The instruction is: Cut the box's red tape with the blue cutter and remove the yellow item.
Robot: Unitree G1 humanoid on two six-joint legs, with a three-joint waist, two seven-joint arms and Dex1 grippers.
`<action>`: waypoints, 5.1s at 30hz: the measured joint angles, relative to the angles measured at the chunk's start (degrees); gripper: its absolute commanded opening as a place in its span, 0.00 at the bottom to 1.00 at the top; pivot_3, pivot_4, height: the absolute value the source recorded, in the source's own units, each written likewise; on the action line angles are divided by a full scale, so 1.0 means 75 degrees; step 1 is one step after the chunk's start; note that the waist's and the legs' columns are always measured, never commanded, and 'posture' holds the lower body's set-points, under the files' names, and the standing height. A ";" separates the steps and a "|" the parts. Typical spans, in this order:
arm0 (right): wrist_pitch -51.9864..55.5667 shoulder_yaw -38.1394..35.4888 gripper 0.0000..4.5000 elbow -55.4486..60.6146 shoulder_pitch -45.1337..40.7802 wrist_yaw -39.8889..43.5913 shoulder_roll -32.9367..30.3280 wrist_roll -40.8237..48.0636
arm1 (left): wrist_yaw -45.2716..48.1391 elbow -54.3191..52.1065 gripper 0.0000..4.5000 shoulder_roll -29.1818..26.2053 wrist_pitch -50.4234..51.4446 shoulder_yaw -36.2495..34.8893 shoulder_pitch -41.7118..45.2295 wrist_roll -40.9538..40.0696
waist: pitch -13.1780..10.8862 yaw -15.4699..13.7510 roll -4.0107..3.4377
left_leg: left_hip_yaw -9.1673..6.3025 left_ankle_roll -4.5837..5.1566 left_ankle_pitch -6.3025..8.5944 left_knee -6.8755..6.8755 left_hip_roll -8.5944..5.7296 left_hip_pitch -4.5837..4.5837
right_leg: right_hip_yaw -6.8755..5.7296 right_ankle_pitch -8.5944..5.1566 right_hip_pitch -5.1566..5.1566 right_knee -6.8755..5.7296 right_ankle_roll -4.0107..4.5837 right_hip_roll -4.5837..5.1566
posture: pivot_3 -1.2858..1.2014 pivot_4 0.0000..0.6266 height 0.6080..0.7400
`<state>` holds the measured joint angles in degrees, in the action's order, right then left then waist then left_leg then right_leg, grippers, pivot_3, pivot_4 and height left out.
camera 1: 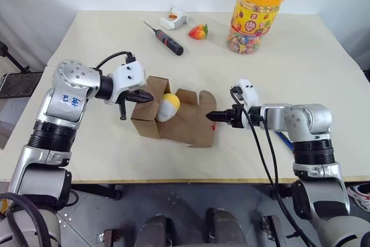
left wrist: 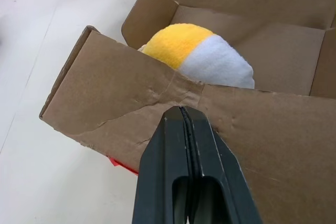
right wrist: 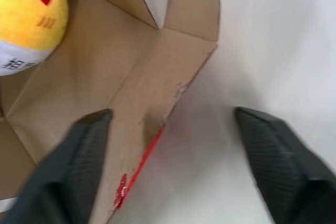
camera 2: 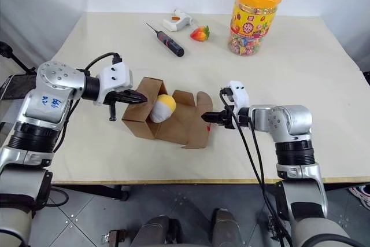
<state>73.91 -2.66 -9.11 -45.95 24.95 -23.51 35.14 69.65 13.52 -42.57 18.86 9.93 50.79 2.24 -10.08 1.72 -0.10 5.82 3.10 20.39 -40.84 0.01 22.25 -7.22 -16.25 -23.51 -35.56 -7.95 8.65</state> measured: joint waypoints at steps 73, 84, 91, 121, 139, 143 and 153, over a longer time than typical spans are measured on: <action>0.1768 0.0710 0.28 0.1424 -0.0830 -0.2158 -0.2348 0.2082 | -0.1271 0.1295 0.08 0.2137 -0.1256 0.0374 -0.1124 -0.0507 | -0.0021 -0.0232 -0.0024 | -0.0021 0.0007 0.0001 -0.0021 -0.0009 0.0090 | -0.0023 0.0000 -0.0023 0.0078 0.0000 0.0005 | 0.52 0.24 1.00; 0.1704 0.0915 1.00 0.1976 -0.0898 -0.1075 -0.2468 0.1307 | -0.0725 0.0717 0.81 0.1378 -0.0504 -0.0437 -0.0856 -0.1355 | -0.0021 -0.0209 -0.0025 | -0.0029 0.0006 0.0001 -0.0025 -0.0006 0.0100 | -0.0035 0.0000 -0.0028 0.0079 0.0000 0.0004 | 0.52 0.24 1.00; 0.1705 0.1099 1.00 0.2109 -0.1176 -0.0675 -0.2511 0.0893 | -0.0524 0.0190 0.99 0.1497 -0.0195 -0.0916 0.0659 -0.2011 | -0.0021 -0.0274 -0.0025 | -0.0056 0.0007 0.0001 -0.0035 -0.0023 0.0114 | -0.0044 0.0002 -0.0023 0.0078 -0.0003 0.0011 | 0.52 0.24 1.00; -0.0103 -0.1950 1.00 0.4628 0.1289 0.2465 -0.5662 0.1152 | 0.0009 0.4603 0.35 0.3226 -0.4106 0.1645 0.1990 0.0467 | -0.0025 -0.0418 -0.0019 | -0.0030 0.0008 0.0001 -0.0049 -0.0008 0.0114 | -0.0041 0.0002 -0.0024 0.0094 -0.0003 0.0001 | 0.52 0.24 1.00; -0.2173 -0.3030 1.00 0.5375 0.2603 0.3662 -0.5640 0.1840 | -0.0689 0.3797 0.02 0.3221 -0.2241 -0.0695 0.2825 -0.1151 | -0.0032 -0.0430 -0.0007 | -0.0044 0.0011 0.0000 -0.0055 -0.0013 0.0124 | -0.0049 0.0003 -0.0023 0.0092 -0.0005 0.0005 | 0.52 0.24 1.00; -0.2531 -0.3037 1.00 0.5236 0.2637 0.3766 -0.5571 0.1870 | -0.1625 0.3658 0.02 0.1772 -0.1510 -0.1129 0.2777 -0.0916 | -0.0034 -0.0297 -0.0004 | -0.0033 0.0007 -0.0001 -0.0033 -0.0019 0.0106 | -0.0047 0.0002 -0.0026 0.0092 -0.0005 -0.0009 | 0.52 0.24 1.00; -0.3786 -0.2600 1.00 0.4248 0.2978 0.4573 -0.5432 0.1410 | -0.1966 0.2607 0.18 -0.0113 -0.0443 -0.1188 0.0156 -0.0367 | -0.0058 -0.0454 0.0040 | -0.0059 0.0009 0.0000 -0.0069 -0.0012 0.0118 | -0.0051 0.0002 -0.0011 0.0081 -0.0005 0.0004 | 0.52 0.24 1.00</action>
<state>45.51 -22.16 22.75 -23.61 59.24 -64.24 45.72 54.90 33.07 -43.42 15.54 1.02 51.96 -0.51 -10.51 -1.68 0.20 5.38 3.16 20.39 -41.36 -0.09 23.14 -7.60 -16.23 -23.60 -34.95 -7.98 8.68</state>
